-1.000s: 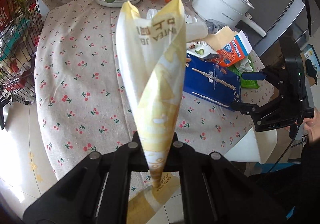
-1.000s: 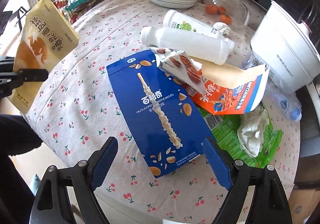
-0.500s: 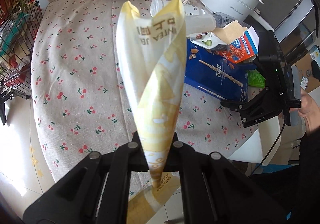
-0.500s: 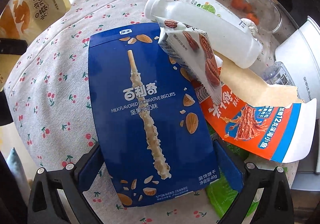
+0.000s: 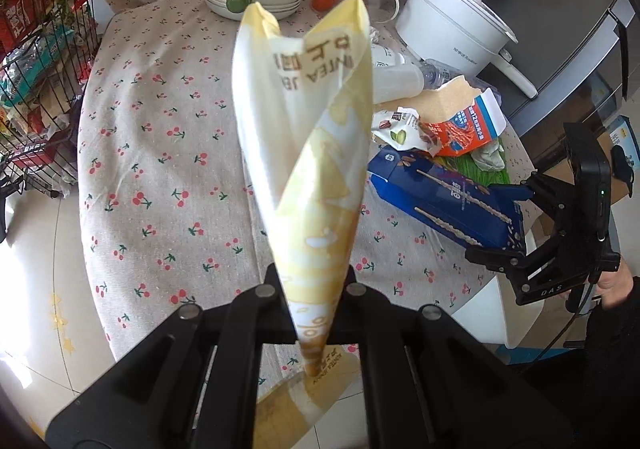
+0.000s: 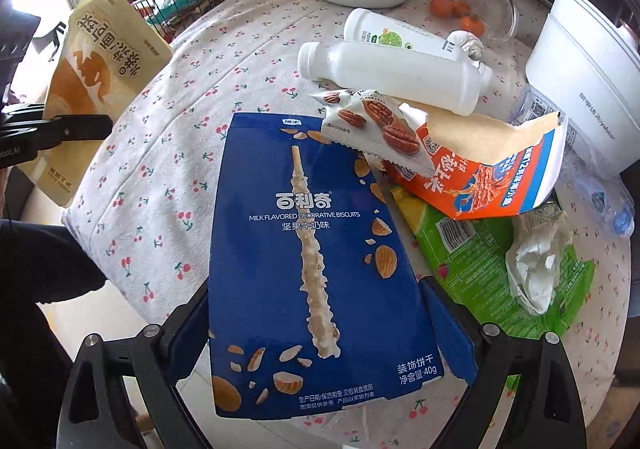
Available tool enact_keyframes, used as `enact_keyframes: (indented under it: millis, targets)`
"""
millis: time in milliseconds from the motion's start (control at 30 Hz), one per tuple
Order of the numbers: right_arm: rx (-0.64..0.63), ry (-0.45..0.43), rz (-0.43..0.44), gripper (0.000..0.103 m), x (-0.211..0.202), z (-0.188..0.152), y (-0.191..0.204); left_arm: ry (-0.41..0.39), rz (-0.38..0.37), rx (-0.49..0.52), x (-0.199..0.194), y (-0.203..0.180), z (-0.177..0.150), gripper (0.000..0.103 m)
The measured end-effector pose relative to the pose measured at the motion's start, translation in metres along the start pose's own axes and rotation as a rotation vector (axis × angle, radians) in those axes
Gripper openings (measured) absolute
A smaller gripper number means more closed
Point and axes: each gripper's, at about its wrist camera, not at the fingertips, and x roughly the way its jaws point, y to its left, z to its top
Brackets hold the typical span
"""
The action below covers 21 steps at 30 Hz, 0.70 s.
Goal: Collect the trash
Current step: 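Grasp the cream snack bag with the left tool while the right tool grasps the blue biscuit box, then carry both items over the white bin and release them inside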
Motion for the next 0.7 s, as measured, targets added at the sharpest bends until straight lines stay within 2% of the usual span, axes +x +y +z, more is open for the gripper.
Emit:
enact_keyframes:
  millis: [167,333,533,700]
  targets:
    - [0.041,-0.025,-0.015,0.096,-0.036,-0.024,0.021,-0.023,-0.023,0.005,-0.009,-0.006,-0.006,0.007]
    - [0.153,-0.029,-0.039,0.096,-0.062,-0.052,0.024,-0.02,-0.043,0.047,-0.008,-0.023,-0.01,0.007]
    - [0.312,-0.108,-0.042,0.096,-0.104,-0.089,0.007,-0.023,-0.098,0.108,-0.007,-0.056,-0.013,0.007]
    - [0.461,-0.176,-0.082,0.096,-0.14,-0.138,-0.016,-0.024,-0.162,0.178,-0.003,-0.097,-0.015,0.007]
